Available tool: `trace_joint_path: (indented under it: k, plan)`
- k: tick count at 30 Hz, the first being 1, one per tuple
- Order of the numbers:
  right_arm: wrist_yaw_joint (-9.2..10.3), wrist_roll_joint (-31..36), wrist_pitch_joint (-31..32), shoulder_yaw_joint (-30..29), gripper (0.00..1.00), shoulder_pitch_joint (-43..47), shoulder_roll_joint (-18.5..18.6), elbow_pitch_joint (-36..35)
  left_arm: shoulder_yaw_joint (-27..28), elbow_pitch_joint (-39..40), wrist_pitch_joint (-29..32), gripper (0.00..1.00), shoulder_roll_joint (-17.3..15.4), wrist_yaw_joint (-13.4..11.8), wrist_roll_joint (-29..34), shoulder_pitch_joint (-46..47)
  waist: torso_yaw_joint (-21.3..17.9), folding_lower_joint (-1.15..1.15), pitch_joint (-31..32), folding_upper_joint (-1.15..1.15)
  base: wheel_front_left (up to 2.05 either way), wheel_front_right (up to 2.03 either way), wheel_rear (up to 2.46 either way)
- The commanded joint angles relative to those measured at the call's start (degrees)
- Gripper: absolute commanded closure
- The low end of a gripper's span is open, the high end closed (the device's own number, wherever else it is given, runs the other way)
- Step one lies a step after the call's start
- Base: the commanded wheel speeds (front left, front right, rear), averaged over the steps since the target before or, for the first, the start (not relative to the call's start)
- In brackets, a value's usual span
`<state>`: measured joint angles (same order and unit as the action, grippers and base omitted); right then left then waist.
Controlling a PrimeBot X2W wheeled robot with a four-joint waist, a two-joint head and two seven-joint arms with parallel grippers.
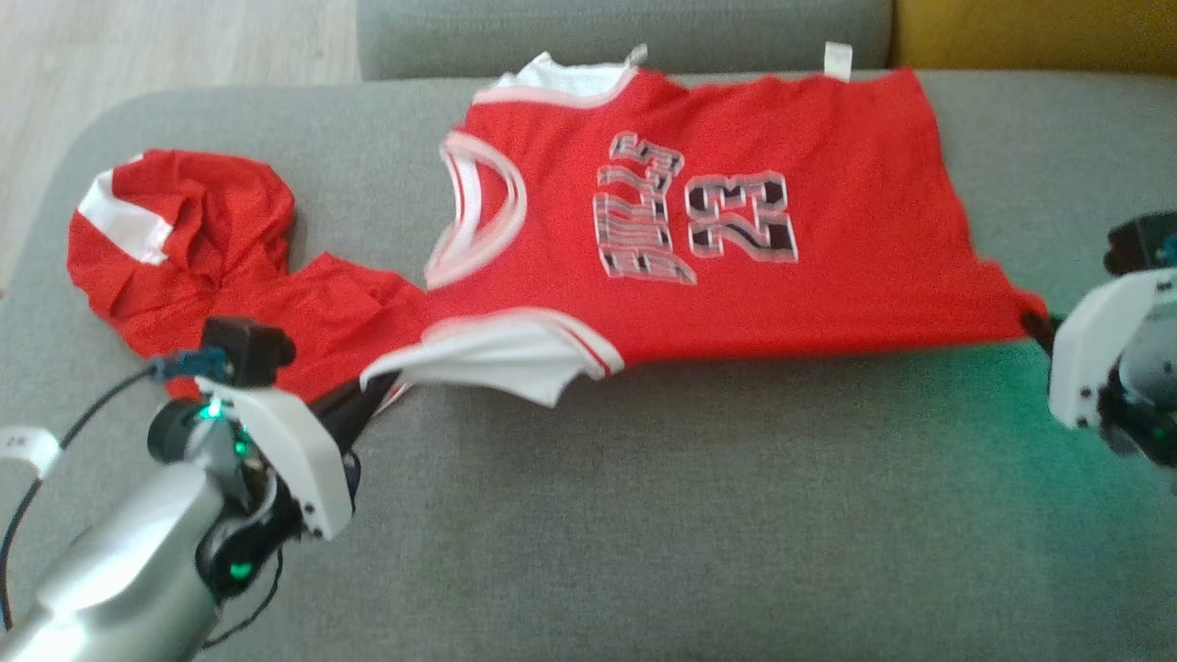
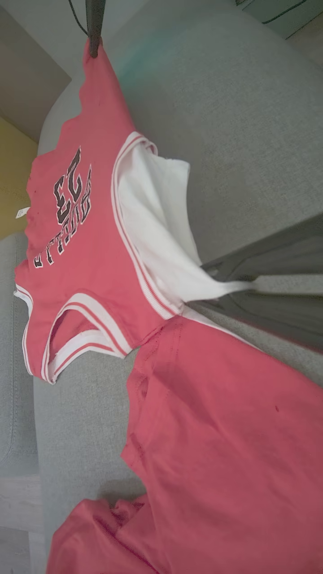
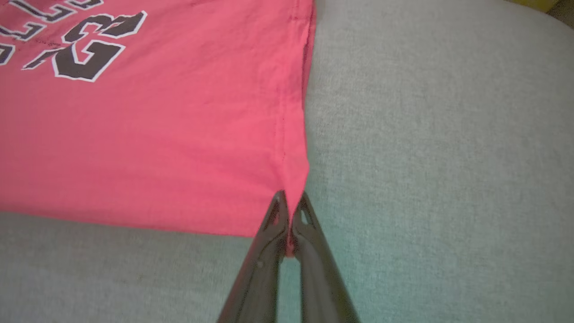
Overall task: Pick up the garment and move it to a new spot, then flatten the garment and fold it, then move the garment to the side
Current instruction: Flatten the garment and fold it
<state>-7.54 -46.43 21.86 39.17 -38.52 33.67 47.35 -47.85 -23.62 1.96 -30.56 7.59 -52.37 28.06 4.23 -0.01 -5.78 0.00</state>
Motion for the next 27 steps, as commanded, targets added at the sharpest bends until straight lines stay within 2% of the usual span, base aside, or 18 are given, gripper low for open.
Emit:
trace_joint_path:
  k: [1,8,12,23,27]
  plan:
    - [0.05,-1.5,1.4,1.1,1.00,1.3,3.9,-1.8,2.2,2.0,0.0,1.00,-4.0,-0.1,-0.3,1.4,-0.3,0.01,1.2,0.00,0.00,0.00,0.00]
    - [0.05,-6.6,7.3,4.5,1.00,4.0,7.0,-5.8,0.7,5.8,1.4,1.00,-6.2,-0.1,-2.6,-2.2,-1.3,0.01,3.9,0.00,0.00,0.00,0.00]
    - [0.05,-11.9,14.0,6.4,1.00,7.1,8.8,-8.8,2.2,8.4,3.5,1.00,-7.1,-0.1,-8.9,-5.8,-1.9,0.01,6.0,0.00,0.00,0.00,0.00]
    - [0.05,-18.7,24.8,8.1,1.00,13.1,14.2,-16.1,0.8,19.7,11.6,1.00,-15.2,-1.8,-13.7,-12.4,-2.8,0.01,8.4,0.00,0.00,0.00,0.00]
    - [0.05,-19.3,29.0,8.8,1.00,15.0,16.2,-19.0,0.4,23.2,14.1,1.00,-17.2,-2.7,-15.2,-13.8,-2.9,0.01,8.7,0.00,0.00,0.00,0.00]
